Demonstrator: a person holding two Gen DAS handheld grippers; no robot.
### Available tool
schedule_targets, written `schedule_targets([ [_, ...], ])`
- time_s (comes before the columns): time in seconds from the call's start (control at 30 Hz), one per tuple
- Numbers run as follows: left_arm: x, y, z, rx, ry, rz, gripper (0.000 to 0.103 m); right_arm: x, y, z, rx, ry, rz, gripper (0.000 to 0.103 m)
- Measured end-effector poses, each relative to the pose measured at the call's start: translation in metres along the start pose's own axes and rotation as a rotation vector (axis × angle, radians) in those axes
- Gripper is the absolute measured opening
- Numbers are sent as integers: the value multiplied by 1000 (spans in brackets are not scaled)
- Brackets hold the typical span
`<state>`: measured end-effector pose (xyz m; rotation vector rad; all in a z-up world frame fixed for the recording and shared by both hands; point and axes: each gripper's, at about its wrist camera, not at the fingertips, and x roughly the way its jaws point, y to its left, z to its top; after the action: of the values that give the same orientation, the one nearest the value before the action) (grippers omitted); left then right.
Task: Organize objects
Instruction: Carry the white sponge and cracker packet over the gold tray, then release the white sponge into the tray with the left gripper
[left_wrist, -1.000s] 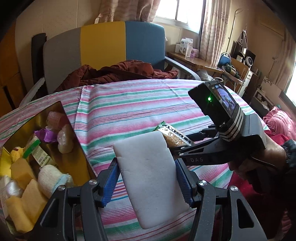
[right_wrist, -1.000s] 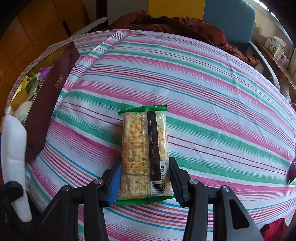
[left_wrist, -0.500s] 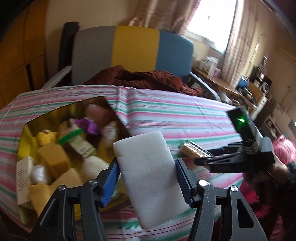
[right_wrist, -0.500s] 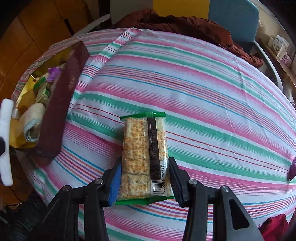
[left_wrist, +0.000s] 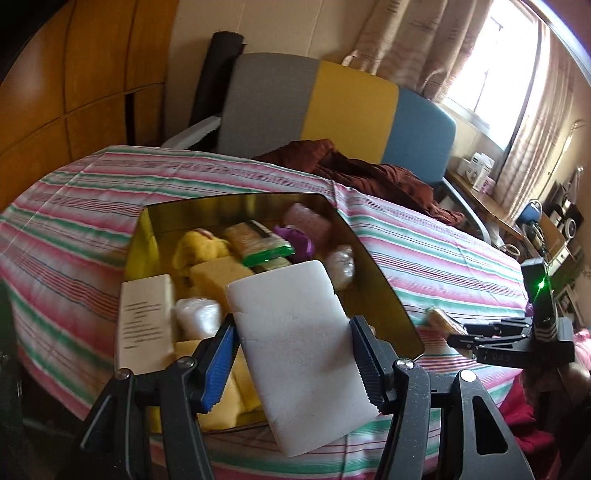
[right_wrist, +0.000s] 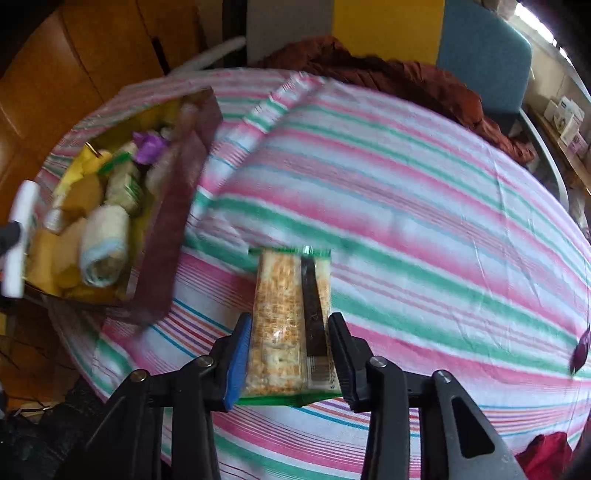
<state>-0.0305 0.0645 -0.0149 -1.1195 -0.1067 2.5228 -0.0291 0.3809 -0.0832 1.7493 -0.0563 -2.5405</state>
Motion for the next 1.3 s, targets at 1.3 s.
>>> schedule_targets([
  [1.3,13,12,40,-107,-7,-74,61,-41,93,46,-39,-176,215,43],
])
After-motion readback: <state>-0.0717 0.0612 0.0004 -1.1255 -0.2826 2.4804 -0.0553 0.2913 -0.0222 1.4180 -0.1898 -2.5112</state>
